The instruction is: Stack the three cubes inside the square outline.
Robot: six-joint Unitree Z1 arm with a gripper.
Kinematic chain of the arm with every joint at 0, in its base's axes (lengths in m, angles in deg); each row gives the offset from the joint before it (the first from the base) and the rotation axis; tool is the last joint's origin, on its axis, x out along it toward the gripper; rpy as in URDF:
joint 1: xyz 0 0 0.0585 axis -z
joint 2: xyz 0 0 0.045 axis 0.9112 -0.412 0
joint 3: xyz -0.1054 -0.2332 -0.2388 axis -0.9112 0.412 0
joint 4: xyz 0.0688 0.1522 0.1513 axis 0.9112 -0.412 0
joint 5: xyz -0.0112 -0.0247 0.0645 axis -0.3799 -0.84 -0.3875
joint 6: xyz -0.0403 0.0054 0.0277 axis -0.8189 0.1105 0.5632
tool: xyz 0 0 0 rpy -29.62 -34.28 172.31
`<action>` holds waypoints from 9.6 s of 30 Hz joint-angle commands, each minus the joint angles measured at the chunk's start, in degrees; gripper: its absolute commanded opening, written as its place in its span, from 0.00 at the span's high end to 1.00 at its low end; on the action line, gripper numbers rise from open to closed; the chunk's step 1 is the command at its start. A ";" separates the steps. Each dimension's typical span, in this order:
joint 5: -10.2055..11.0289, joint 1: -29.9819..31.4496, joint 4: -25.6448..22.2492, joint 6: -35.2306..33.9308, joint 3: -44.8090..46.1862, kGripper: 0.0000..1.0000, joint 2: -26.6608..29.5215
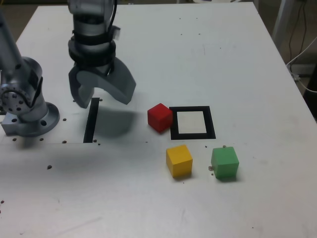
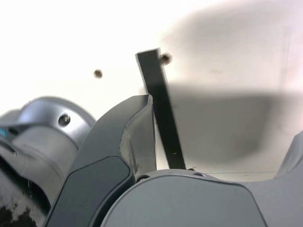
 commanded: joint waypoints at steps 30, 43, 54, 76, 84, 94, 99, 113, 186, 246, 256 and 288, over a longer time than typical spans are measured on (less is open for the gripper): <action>0.52 5.97 -0.54 18.38 -16.80 0.00 -11.13; -0.05 6.72 2.42 18.49 -17.03 0.02 -16.49; -0.95 8.37 2.81 16.25 -18.56 0.35 -21.33; -1.02 8.43 1.82 14.16 -19.09 0.78 -22.59; -1.06 8.43 0.75 13.34 -20.52 0.78 -22.73; -0.93 8.43 -9.10 6.45 -31.83 0.78 -23.32; -2.00 8.42 -13.44 -0.45 -38.57 0.78 -25.17; -8.18 6.72 -11.42 -8.99 -41.80 0.78 -31.82; -2.26 17.14 -20.01 -29.71 -40.52 0.00 -22.98; -13.59 24.08 -11.97 -31.31 -41.03 0.80 -35.05; -11.05 24.06 -15.76 -32.40 -40.84 0.80 -30.52; -4.81 9.49 -21.10 -14.71 -50.81 0.80 -31.15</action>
